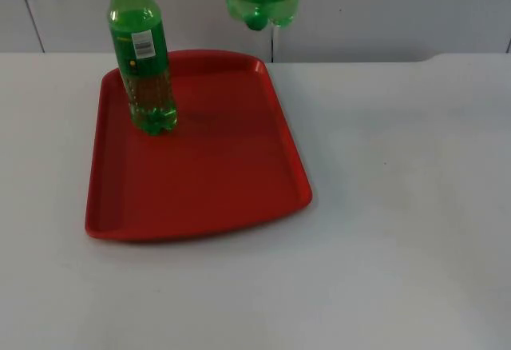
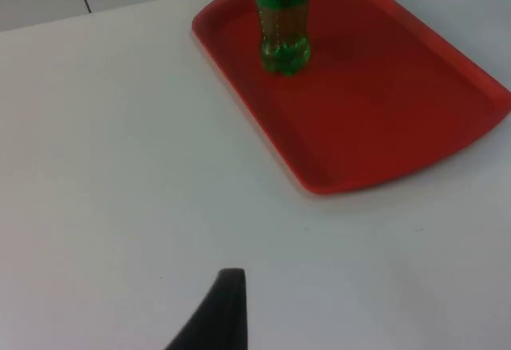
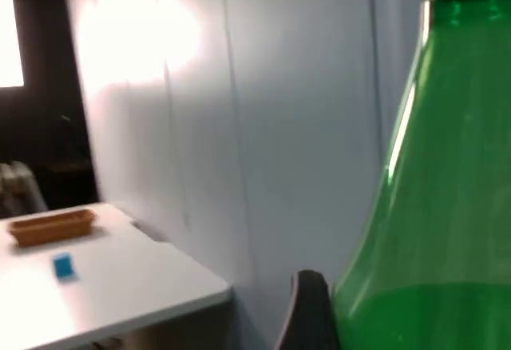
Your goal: Place the bottle upright on the tray.
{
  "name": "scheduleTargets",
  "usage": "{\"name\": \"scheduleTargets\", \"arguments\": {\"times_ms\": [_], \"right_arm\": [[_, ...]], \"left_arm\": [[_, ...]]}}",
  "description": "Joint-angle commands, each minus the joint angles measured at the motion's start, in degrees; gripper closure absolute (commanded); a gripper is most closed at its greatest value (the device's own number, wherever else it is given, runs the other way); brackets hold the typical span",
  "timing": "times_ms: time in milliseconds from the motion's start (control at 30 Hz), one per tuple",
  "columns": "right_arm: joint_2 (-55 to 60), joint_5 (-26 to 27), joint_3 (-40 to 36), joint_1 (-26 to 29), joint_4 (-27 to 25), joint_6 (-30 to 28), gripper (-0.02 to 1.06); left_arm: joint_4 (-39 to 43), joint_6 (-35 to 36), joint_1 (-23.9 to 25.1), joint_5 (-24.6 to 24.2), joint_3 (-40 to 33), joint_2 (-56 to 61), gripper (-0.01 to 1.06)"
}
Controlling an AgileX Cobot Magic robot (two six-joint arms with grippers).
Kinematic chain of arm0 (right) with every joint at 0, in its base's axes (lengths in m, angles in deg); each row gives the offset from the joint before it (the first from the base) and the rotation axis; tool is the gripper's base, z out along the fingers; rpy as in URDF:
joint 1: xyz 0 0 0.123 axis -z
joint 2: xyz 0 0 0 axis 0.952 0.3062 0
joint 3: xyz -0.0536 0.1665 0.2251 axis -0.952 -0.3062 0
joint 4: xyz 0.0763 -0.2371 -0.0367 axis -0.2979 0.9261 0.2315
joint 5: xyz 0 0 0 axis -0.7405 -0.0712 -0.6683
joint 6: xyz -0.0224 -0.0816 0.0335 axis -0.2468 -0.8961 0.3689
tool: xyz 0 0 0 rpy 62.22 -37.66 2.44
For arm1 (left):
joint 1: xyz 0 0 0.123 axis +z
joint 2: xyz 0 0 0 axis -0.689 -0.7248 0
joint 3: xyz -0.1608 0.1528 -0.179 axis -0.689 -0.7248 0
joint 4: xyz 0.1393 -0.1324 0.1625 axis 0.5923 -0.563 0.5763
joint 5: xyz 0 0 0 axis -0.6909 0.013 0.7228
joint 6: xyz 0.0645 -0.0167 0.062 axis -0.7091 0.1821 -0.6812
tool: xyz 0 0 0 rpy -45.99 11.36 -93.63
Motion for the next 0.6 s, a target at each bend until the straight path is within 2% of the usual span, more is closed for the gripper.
{"name": "scheduleTargets", "arguments": {"times_ms": [0, 67, 167, 300, 400, 567], "right_arm": [[1.15, 6.52, 0.12, 1.85, 5.62, 4.99, 1.05], [3.26, 8.45, 0.87, 2.95, 10.41, 4.85, 1.05], [5.7, 7.93, 1.89, 3.48, 12.7, 4.14, 1.05], [9.02, 8.69, 1.89, 3.48, 10.84, 8.8, 1.05], [12.2, 11.17, 2.78, 3.38, 9.86, 3.8, 1.05], [17.57, 13.08, 6.69, 3.38, 10.29, 0.38, 1.05]], "left_arm": [[0.06, 0.09, -0.18, 0.43, -0.28, 0.15, 0.0], [0.06, 0.09, -0.18, 0.43, -0.28, 0.15, 0.0], [0.06, 0.09, -0.18, 0.43, -0.28, 0.15, 0.0], [0.06, 0.09, -0.18, 0.43, -0.28, 0.15, 0.0], [0.06, 0.09, -0.18, 0.43, -0.28, 0.15, 0.0], [0.06, 0.09, -0.18, 0.43, -0.28, 0.15, 0.0]]}}
